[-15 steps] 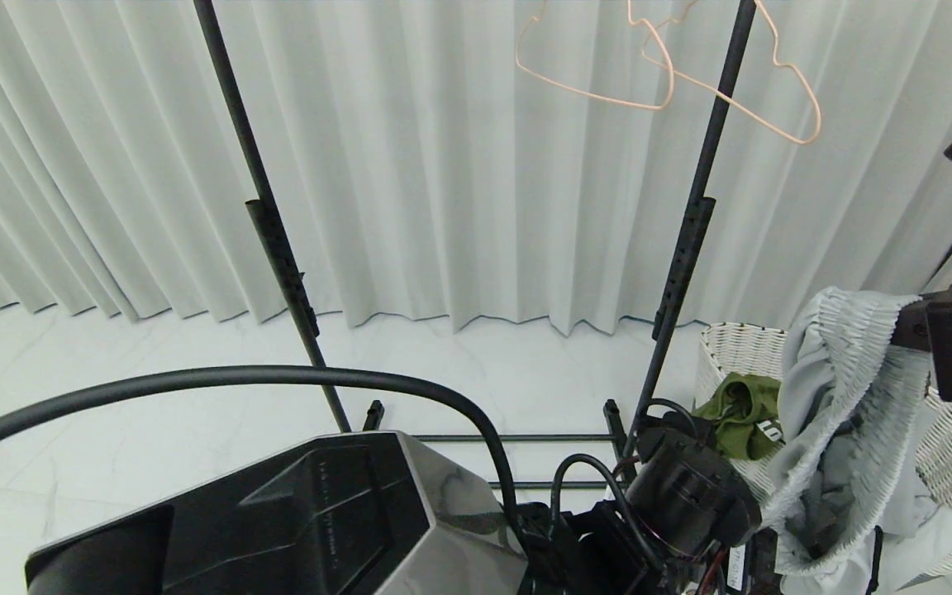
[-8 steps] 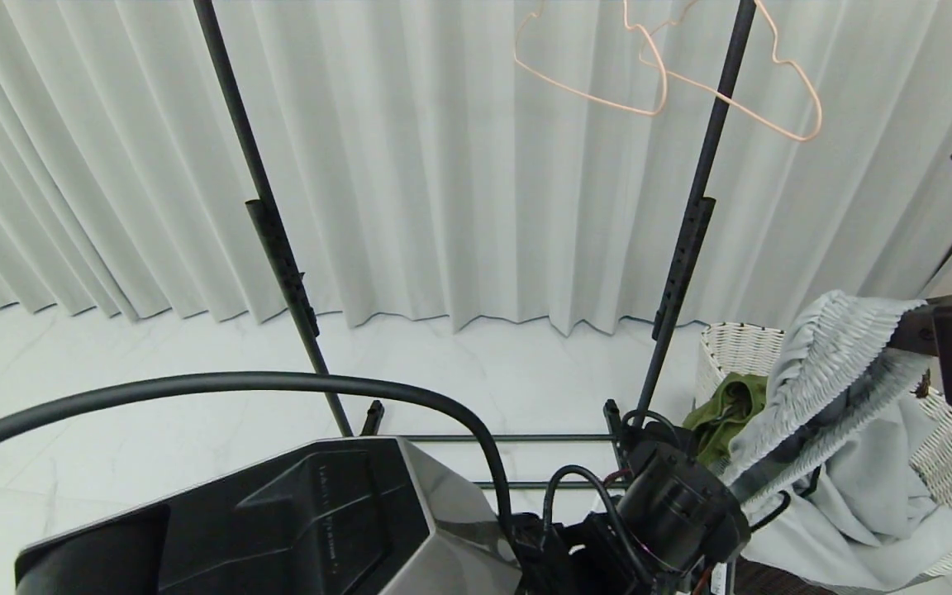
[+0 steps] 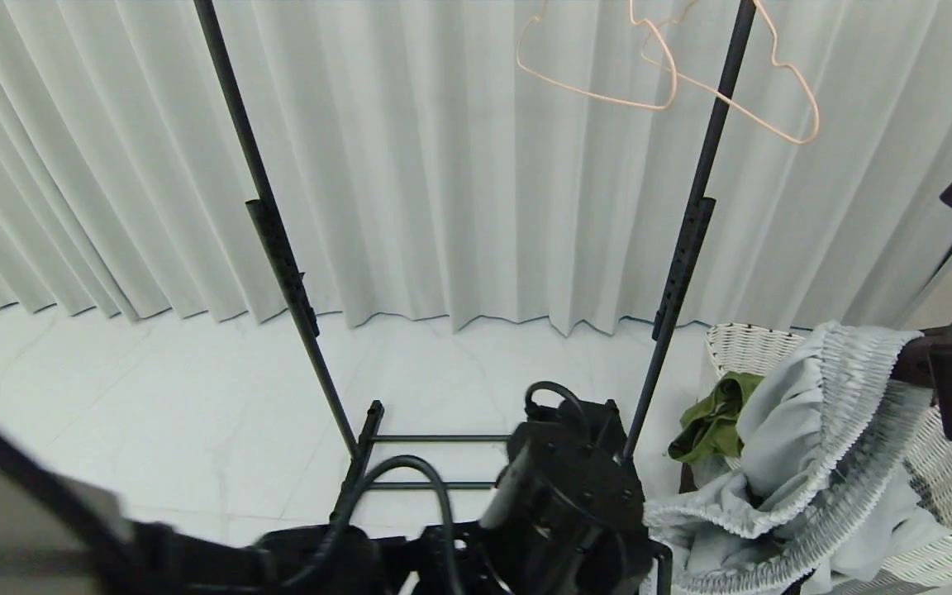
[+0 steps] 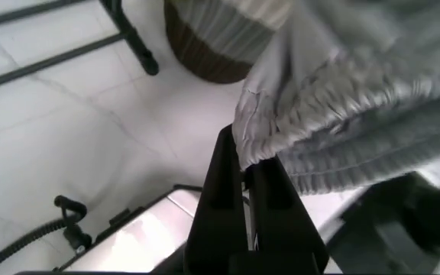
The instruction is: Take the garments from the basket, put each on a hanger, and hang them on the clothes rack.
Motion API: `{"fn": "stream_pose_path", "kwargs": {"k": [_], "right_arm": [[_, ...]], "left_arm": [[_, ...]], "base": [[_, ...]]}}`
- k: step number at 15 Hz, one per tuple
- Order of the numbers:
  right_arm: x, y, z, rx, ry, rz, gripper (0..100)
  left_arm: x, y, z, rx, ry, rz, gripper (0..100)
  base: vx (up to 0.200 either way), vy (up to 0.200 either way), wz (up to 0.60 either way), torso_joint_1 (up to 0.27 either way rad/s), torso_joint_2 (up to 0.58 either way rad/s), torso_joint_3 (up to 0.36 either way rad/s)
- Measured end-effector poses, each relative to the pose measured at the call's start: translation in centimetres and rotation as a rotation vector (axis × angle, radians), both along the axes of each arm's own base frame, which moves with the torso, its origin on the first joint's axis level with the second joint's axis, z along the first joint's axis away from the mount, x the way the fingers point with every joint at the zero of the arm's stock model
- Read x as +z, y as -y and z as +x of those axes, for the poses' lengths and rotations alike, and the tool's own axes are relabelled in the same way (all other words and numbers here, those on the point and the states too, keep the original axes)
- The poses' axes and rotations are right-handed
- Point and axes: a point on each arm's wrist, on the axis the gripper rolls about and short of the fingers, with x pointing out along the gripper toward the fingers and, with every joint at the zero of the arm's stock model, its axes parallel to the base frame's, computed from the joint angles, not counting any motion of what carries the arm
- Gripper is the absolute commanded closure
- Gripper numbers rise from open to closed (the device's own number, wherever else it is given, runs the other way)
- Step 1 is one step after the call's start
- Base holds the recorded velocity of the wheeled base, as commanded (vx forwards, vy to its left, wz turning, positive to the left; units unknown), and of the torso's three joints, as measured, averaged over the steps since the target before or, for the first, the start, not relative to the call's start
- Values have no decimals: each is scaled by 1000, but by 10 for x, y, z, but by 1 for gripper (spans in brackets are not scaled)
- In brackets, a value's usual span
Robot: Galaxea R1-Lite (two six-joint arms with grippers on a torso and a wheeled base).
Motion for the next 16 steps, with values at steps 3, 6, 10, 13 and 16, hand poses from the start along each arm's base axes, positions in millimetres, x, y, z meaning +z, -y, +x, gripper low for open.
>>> {"fn": "stream_pose_path", "kwargs": {"k": [3, 6, 10, 13, 16], "right_arm": [[-2, -1, -1, 57, 82, 7, 100], [-2, -3, 1, 80, 205, 40, 100], [-2, -18, 19, 81, 363, 128, 100], [-1, -38, 44, 101, 463, 210, 100], [-3, -61, 69, 124, 486, 232, 100]], "left_arm": [[51, -43, -24, -31, 45, -90, 100], [98, -78, -43, -51, 130, -181, 100], [146, -131, -41, 49, 274, -247, 100], [175, -166, -28, 164, 369, -276, 100], [207, -201, -30, 190, 393, -241, 100]], "base": [[0, 0, 0, 0, 0, 0], [0, 0, 0, 0, 0, 0], [0, 0, 0, 0, 0, 0], [0, 0, 0, 0, 0, 0], [0, 0, 0, 0, 0, 0]]}}
